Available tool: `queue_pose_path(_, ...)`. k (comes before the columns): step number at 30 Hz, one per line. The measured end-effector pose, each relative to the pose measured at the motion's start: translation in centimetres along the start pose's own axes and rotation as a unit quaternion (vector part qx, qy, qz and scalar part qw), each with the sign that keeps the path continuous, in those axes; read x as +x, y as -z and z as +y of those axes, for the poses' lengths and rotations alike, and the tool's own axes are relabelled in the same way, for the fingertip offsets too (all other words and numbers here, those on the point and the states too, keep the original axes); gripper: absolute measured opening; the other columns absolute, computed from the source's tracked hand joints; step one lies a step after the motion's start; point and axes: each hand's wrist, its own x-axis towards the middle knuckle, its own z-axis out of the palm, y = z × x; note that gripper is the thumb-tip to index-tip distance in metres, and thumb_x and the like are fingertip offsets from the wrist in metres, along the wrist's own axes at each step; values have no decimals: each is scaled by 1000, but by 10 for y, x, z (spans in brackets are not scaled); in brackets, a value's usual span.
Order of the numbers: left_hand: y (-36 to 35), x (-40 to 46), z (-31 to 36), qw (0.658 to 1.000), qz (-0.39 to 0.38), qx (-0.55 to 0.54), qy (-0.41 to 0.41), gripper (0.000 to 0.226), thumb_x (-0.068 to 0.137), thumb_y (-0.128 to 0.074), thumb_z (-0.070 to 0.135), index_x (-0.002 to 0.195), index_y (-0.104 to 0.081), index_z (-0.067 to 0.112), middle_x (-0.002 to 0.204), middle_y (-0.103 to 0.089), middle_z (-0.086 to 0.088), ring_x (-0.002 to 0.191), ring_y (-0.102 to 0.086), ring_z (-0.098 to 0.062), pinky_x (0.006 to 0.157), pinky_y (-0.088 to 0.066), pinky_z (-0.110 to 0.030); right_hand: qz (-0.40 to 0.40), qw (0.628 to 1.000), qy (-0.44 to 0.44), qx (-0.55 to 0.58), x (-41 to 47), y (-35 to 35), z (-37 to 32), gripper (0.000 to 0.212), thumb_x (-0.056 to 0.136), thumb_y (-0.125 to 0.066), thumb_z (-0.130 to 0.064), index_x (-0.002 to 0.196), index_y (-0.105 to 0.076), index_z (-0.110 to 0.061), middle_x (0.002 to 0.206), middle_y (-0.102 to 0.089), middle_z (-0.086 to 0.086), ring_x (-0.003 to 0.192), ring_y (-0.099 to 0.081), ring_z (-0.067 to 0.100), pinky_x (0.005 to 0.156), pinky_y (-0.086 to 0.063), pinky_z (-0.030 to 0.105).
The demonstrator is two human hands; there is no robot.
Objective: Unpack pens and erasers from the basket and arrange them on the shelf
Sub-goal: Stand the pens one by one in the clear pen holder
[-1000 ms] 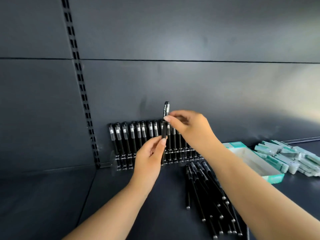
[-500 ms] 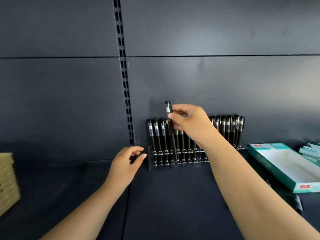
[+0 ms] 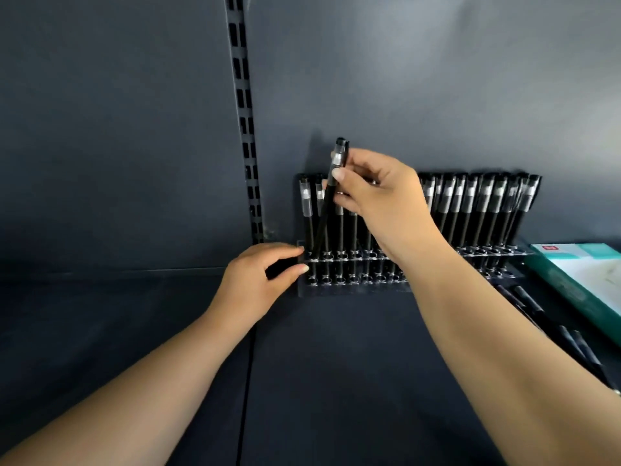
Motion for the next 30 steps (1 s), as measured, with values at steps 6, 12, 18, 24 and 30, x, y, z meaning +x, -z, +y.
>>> queue_pose_path(6, 0, 0, 2, 999, 18, -26, -21, 27, 76, -71, 20, 103, -69, 17, 97, -55, 23, 100, -45, 12, 86, -35, -2, -34, 998, -40, -38, -3, -7, 4, 23, 86, -59, -4, 77, -61, -24, 75, -61, -1, 80, -62, 12, 75, -56, 23)
queue_pose_path(12, 0, -1, 1, 998, 20, -49, -15, 27, 77, -70, 20, 103, -66, 22, 93, -54, 28, 97, -49, 13, 86, -37, -2, -30, 994, -89, -50, -3, -2, 5, 15, 82, -66, -7, 76, -59, -19, 70, -63, -2, 65, -64, 7, 69, -56, 20)
queue_pose_path(18, 1, -2, 4, 998, 19, -58, -6, 28, 77, -69, 21, 104, -63, 27, 92, -54, 29, 97, -49, 12, 87, -39, -5, -55, 992, -90, -64, -3, 0, 6, 16, 81, -67, -5, 74, -60, -18, 70, -65, -1, 63, -65, 6, 69, -56, 20)
queue_pose_path(24, 2, -1, 3, 999, 18, -47, -8, 27, 78, -69, 21, 104, -69, 18, 95, -56, 23, 98, -47, 10, 85, -38, -4, -77, 986, -92, -113, -4, 0, 7, 12, 81, -67, -8, 74, -63, -17, 72, -66, 0, 62, -66, 4, 67, -56, 18)
queue_pose_path(30, 2, -3, 6, 999, 35, -35, 5, 24, 80, -68, 24, 104, -69, 21, 95, -56, 27, 98, -54, -1, 82, -39, -5, -80, 967, -98, -222, -9, 5, 12, 13, 83, -66, -19, 71, -66, -25, 79, -70, 4, 84, -68, 20, 83, -55, 38)
